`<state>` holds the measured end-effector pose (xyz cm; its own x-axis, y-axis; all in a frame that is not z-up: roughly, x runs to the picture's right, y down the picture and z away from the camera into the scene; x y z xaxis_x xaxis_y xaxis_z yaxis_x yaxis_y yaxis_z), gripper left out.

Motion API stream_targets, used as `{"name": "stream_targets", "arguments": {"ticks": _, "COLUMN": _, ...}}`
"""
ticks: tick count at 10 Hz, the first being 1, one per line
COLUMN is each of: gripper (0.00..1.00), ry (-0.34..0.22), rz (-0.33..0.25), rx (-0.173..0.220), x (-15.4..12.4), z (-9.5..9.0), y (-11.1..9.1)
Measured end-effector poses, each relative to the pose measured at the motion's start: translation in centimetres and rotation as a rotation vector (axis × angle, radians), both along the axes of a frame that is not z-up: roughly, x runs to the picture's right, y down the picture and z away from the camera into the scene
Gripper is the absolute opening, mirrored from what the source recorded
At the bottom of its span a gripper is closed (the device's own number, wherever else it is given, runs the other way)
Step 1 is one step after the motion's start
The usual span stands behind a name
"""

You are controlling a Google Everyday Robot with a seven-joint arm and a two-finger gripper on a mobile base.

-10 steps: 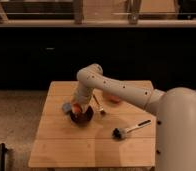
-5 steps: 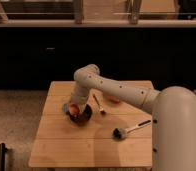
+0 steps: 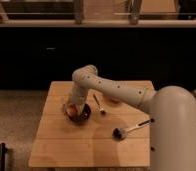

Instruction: Place apple in table surface

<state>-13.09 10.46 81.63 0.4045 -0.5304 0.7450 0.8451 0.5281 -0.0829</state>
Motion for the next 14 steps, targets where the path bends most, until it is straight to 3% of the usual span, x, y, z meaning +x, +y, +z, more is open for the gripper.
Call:
{"name": "stream_targets", "arguments": {"ticks": 2, "gripper": 0.05, "ry": 0.012, "rz": 0.004, "rx": -0.004, "x": 0.7, "z": 0.1, "y": 0.1}}
{"name": "stream_targets", "arguments": {"ticks": 6, "gripper": 0.05, "ry": 0.024, "rz": -0.010, "rx": 0.021, "x": 0.8, "z": -1.9, "y": -0.9}}
{"name": "stream_targets", "arguments": {"ticks": 14, "gripper": 0.05, "ry": -0.009, "rz": -0.071, "rx": 0.095, "x": -1.8, "z": -6.2, "y": -2.0}}
